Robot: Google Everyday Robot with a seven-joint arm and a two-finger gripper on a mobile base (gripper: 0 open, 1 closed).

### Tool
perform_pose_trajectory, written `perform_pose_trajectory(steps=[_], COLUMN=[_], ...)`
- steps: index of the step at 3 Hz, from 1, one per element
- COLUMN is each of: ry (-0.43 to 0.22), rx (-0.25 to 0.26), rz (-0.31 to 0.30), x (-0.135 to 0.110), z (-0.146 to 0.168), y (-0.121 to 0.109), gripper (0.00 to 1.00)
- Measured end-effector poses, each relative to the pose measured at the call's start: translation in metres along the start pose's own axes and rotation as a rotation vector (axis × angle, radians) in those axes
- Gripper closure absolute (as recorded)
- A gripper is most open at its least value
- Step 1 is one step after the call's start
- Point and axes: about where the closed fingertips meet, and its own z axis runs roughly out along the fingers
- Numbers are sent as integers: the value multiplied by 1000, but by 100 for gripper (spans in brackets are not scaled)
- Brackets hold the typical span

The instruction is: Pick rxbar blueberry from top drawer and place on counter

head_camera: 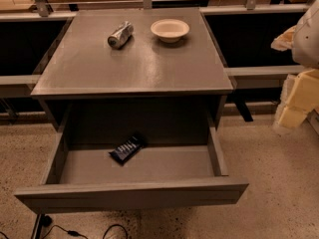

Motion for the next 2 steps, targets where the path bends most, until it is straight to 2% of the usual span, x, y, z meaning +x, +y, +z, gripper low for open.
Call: perform_pose_trajectory(steps=[1, 2], ry=[0, -12], rx=[0, -27], rz=[0, -64], x=[0, -25], z=[0, 38], y=[0, -33], gripper=[0, 0])
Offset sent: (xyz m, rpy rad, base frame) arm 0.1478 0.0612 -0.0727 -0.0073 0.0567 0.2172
